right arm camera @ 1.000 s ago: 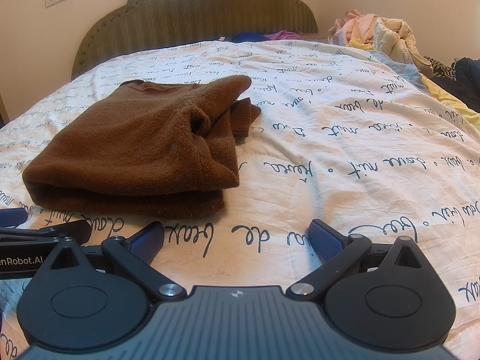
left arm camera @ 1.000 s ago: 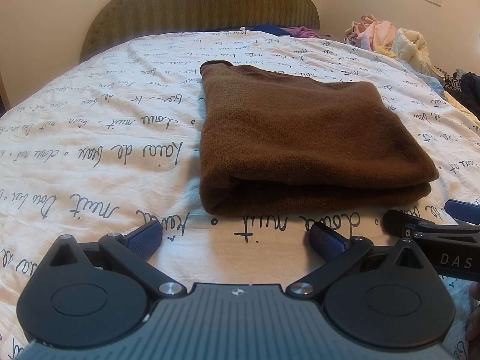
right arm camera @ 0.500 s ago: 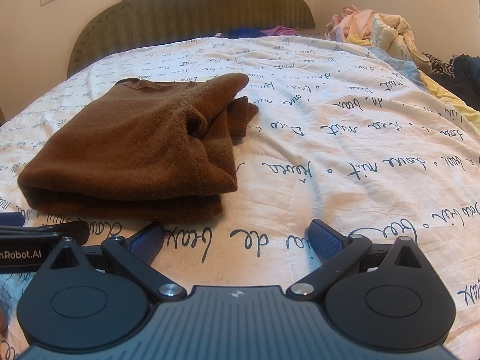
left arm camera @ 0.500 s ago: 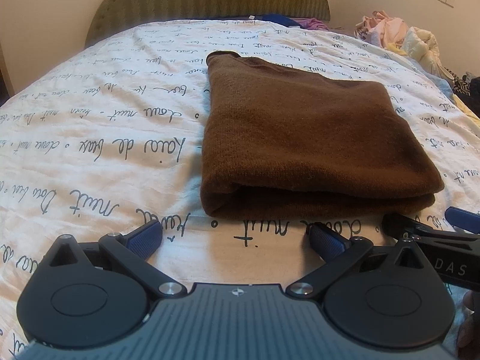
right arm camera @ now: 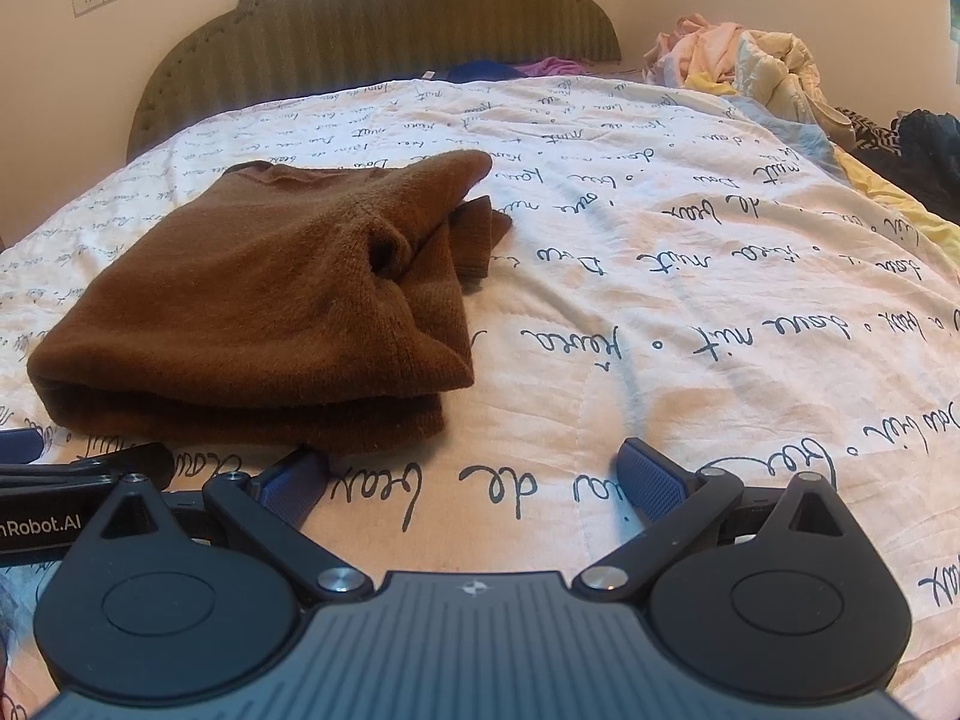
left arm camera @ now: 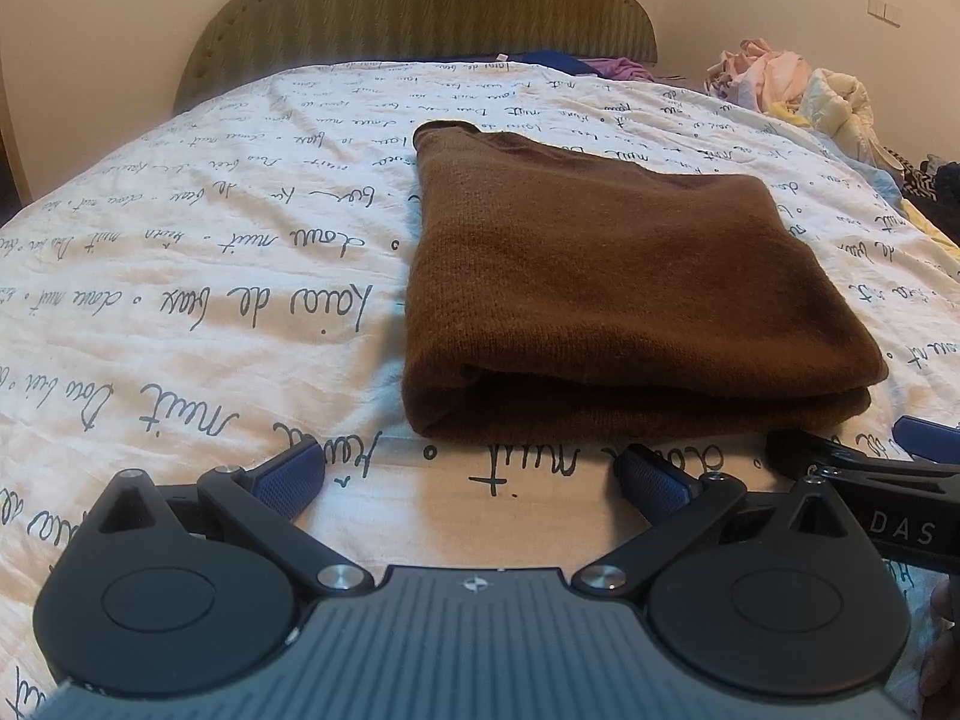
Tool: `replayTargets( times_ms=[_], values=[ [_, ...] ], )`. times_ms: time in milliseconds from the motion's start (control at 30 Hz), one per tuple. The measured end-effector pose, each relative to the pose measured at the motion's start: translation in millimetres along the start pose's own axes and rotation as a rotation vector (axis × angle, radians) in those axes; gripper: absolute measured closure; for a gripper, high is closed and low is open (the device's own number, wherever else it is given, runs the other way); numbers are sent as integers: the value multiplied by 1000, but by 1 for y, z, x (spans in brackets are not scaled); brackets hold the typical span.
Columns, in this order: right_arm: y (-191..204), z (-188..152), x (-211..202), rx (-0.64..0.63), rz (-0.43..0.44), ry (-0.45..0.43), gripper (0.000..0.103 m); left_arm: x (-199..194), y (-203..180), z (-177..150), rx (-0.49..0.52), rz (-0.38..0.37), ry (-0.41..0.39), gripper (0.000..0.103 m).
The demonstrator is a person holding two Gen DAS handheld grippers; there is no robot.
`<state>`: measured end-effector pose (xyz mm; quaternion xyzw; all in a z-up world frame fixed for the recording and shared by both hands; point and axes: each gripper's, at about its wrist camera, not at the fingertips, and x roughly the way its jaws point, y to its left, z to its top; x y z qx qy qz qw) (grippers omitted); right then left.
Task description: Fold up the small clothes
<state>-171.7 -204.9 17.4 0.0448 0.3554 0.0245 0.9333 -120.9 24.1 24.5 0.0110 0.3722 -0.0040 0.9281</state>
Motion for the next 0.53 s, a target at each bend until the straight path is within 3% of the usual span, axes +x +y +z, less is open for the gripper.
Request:
replayTargets(
  times_ms=[200,467,533],
  values=[
    [0,0,0,0,1,-1,0,-2,1,-1,-6,0,-7,0],
    [0,0,0,0,2,-1,0,-7,2,-2,-14,63,-25,0],
    [0,-1,0,-1,1,-1,0,-9,4,-3,4,39,-15,0]
  ],
)
